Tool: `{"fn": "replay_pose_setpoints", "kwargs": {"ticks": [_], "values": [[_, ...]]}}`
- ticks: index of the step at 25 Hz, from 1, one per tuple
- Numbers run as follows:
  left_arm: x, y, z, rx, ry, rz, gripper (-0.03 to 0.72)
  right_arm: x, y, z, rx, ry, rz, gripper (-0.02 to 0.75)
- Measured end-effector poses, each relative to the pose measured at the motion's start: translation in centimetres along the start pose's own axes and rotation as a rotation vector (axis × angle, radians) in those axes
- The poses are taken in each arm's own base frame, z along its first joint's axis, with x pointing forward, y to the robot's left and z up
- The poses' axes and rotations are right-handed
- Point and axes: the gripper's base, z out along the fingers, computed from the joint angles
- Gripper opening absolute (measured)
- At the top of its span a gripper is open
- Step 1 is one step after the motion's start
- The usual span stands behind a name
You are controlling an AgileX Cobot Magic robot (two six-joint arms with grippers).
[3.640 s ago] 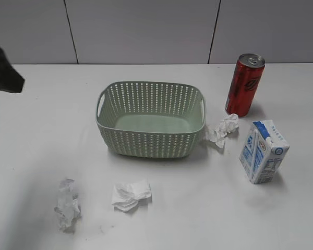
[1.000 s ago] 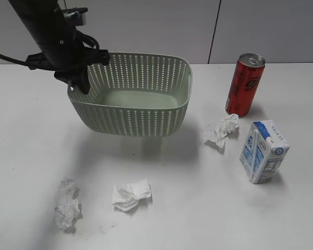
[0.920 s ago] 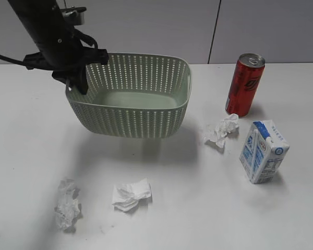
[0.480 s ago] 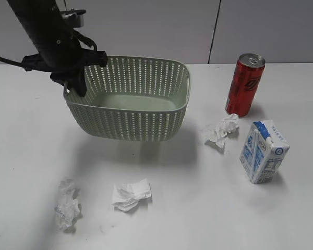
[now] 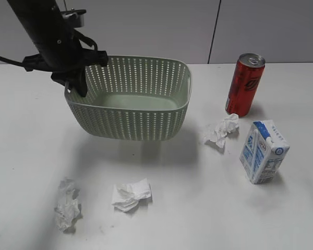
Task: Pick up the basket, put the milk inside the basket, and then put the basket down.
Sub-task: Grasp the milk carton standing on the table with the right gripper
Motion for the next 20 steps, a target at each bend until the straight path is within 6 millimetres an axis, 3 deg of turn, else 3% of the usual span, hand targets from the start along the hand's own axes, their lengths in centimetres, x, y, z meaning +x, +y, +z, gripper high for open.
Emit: {"fn": "replay_pose_setpoints", "kwargs": {"ticks": [4,9,20], "values": [[0.0,0.0,0.0,0.003,0.001,-0.001,-0.014,-1.2,1.7,3.8,-0.025,0.157,-0.045,0.665],[0.0,-0.1,0.0,0.006,-0.003,-0.003,-0.014,-1.3,4.0,8.4,-0.015,0.304,-0.081,0.665],[0.0,-0.1,0.0,0.007,-0.004,-0.003,-0.014,1.3,3.6,18.1,0.048,0.535,-0.038,0.664]]}}
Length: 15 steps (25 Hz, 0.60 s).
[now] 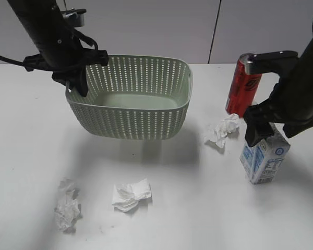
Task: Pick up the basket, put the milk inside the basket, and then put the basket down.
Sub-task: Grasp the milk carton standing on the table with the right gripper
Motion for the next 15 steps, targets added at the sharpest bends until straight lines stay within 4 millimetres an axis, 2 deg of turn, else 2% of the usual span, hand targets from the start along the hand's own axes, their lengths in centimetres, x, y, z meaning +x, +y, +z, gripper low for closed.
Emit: {"fn": "replay_pose_setpoints", "kwargs": {"ticks": [6,9,15], "values": [[0.0,0.0,0.0,0.000,-0.001,0.000,-0.014,-0.3,-0.1,3.5,0.010,0.062,0.019,0.629],[0.0,0.0,0.0,0.000,-0.001,0.000,-0.014,-0.2,-0.1,4.6,0.015,0.091,0.023,0.549],[-0.1,0.0,0.0,0.002,-0.008,0.000,-0.014,-0.5,-0.2,4.9,0.016,0.073,0.028,0.314]]}}
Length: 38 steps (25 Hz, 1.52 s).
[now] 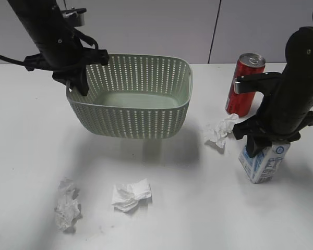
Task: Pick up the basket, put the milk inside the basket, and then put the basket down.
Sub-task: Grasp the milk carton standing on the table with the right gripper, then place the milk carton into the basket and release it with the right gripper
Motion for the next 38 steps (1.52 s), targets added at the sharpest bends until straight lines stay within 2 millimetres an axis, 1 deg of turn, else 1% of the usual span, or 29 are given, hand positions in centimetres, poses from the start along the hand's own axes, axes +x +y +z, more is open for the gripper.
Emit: {"fn": "replay_pose_setpoints", "kwargs": {"ticks": [6,8,9,12,15,19,21,24,25,27,28,31,33,34,35,38], "values": [[0.0,0.0,0.0,0.005,-0.001,-0.003,-0.014,-0.2,0.0,-0.3,0.002,0.006,-0.002,0.313],[0.0,-0.1,0.0,0.007,-0.002,-0.004,-0.014,-0.3,0.1,-1.2,0.004,0.013,-0.009,0.313],[0.0,-0.1,0.0,0.007,-0.002,-0.004,-0.014,-0.4,0.1,-2.0,0.004,0.012,-0.012,0.313],[0.0,-0.1,0.0,0.009,-0.003,-0.005,-0.014,-0.9,0.3,-5.3,0.002,-0.006,-0.027,0.313],[-0.1,-0.1,0.0,0.010,-0.009,-0.005,-0.014,-1.6,0.5,-9.2,-0.003,-0.032,-0.041,0.313],[-0.1,-0.1,0.0,0.011,-0.011,-0.005,-0.014,-3.4,1.3,-14.8,-0.031,-0.112,-0.064,0.313],[-0.1,-0.1,0.0,0.011,-0.011,-0.005,-0.014,-4.7,2.4,-17.7,-0.050,-0.211,-0.091,0.313],[-0.1,-0.1,0.0,0.012,-0.011,-0.005,-0.014,-6.0,5.2,-20.4,-0.097,-0.316,-0.153,0.312],[-0.1,-0.1,0.0,0.012,-0.011,-0.005,-0.014,-6.3,6.4,-20.8,-0.114,-0.335,-0.178,0.312],[-0.1,-0.1,0.0,0.012,-0.011,-0.005,-0.014,-7.0,8.8,-20.9,-0.147,-0.351,-0.228,0.312],[-0.1,-0.1,0.0,0.012,-0.011,-0.005,-0.014,-7.5,9.9,-20.6,-0.156,-0.354,-0.248,0.312],[-0.1,-0.1,0.0,0.012,-0.011,-0.005,-0.014,-8.8,13.2,-18.9,-0.177,-0.342,-0.306,0.310],[-0.1,-0.1,0.0,0.012,-0.012,-0.005,-0.014,-9.6,15.1,-16.9,-0.183,-0.317,-0.336,0.310],[-0.1,-0.1,0.0,0.012,-0.012,-0.005,-0.014,-10.0,15.8,-16.1,-0.186,-0.307,-0.345,0.310],[-0.1,-0.1,0.0,0.012,-0.012,-0.005,-0.014,-10.3,16.4,-14.9,-0.185,-0.287,-0.353,0.310],[-0.1,-0.1,0.0,0.012,-0.012,-0.005,-0.014,-10.9,17.4,-11.1,-0.172,-0.214,-0.356,0.310]]}}
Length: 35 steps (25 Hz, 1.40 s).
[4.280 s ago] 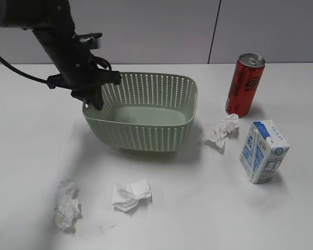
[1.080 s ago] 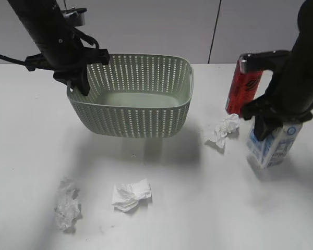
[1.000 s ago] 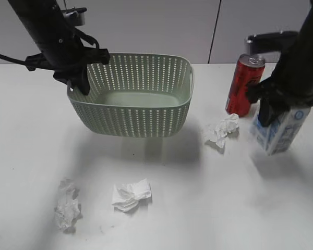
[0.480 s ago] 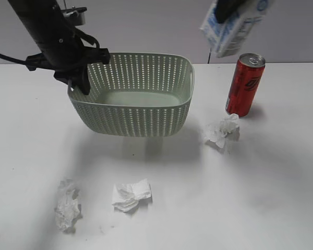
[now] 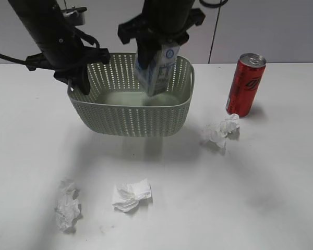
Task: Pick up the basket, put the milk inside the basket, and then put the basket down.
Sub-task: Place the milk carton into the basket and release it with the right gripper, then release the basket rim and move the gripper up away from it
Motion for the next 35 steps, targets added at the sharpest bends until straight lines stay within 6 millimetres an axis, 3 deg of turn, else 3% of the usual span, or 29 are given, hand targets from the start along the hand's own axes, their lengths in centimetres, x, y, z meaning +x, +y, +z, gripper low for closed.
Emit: {"fn": "replay_pose_setpoints", "kwargs": {"ticks": [4,7,13,17,23,25,27,31,35], "values": [[0.0,0.0,0.0,0.000,0.000,0.000,-0.014,0.4,-0.5,4.0,0.019,0.080,0.016,0.310],[0.0,0.0,0.0,-0.002,-0.001,0.001,-0.014,0.7,-0.7,5.8,0.026,0.116,0.028,0.328],[0.0,0.2,0.0,-0.020,0.001,0.011,-0.014,0.4,-0.6,5.2,0.021,0.098,0.034,0.587],[0.0,0.2,0.0,-0.021,0.001,0.012,-0.014,-0.1,-0.7,1.2,0.015,0.019,0.021,0.645],[0.0,0.1,0.0,-0.013,0.003,0.008,-0.014,0.0,-4.3,-9.9,0.043,-0.205,0.056,0.650],[0.0,0.1,0.0,-0.010,0.002,0.007,-0.014,1.3,-6.0,-12.4,0.066,-0.229,0.076,0.646],[0.0,0.0,0.0,-0.003,-0.002,0.003,-0.014,3.4,-7.6,-13.5,0.095,-0.203,0.102,0.641],[-0.1,-0.2,0.0,0.020,-0.011,-0.009,-0.014,10.1,-8.7,-12.8,0.118,-0.085,0.142,0.619],[-0.2,-0.2,0.0,0.026,-0.026,-0.011,-0.014,17.3,-7.8,-12.6,0.117,-0.096,0.148,0.610]]}}
